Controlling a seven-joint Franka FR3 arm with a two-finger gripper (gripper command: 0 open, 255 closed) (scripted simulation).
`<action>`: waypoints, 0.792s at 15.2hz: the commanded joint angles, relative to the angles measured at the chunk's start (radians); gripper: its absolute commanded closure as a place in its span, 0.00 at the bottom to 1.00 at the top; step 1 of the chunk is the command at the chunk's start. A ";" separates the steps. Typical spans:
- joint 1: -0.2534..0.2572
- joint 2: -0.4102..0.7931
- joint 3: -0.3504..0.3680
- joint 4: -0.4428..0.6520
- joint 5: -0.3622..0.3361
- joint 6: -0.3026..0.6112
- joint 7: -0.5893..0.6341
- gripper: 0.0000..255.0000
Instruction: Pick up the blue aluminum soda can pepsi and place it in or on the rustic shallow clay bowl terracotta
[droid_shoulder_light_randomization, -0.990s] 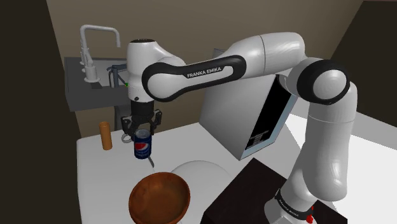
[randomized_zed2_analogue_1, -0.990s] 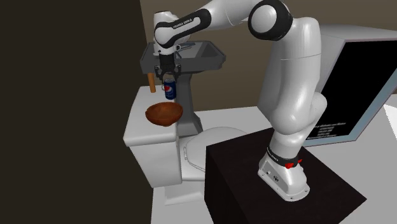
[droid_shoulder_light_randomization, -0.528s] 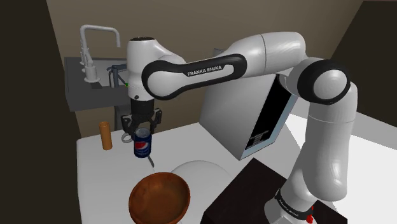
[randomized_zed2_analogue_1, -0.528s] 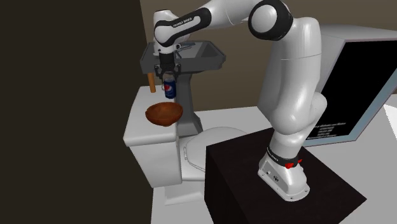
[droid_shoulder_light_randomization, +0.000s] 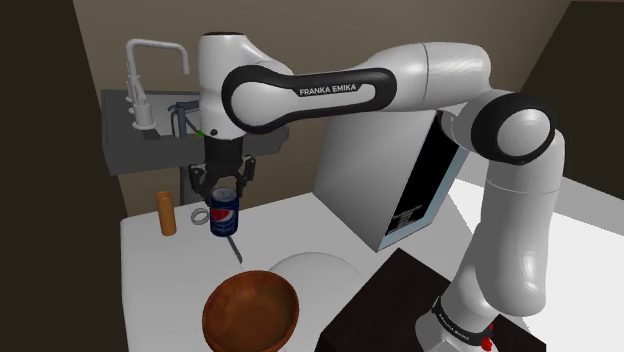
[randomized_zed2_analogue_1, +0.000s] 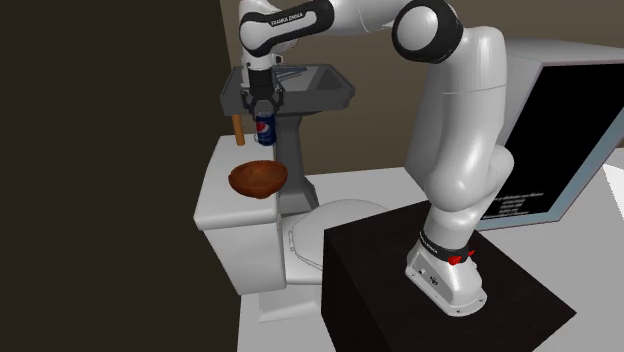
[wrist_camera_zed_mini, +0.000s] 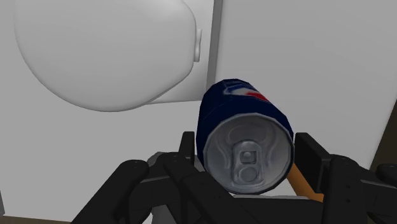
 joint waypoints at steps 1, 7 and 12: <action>0.001 -0.003 0.001 0.022 0.001 -0.025 -0.001 1.00; 0.007 -0.001 0.003 0.106 0.002 -0.106 -0.003 1.00; 0.015 0.009 0.004 0.188 -0.001 -0.178 -0.003 1.00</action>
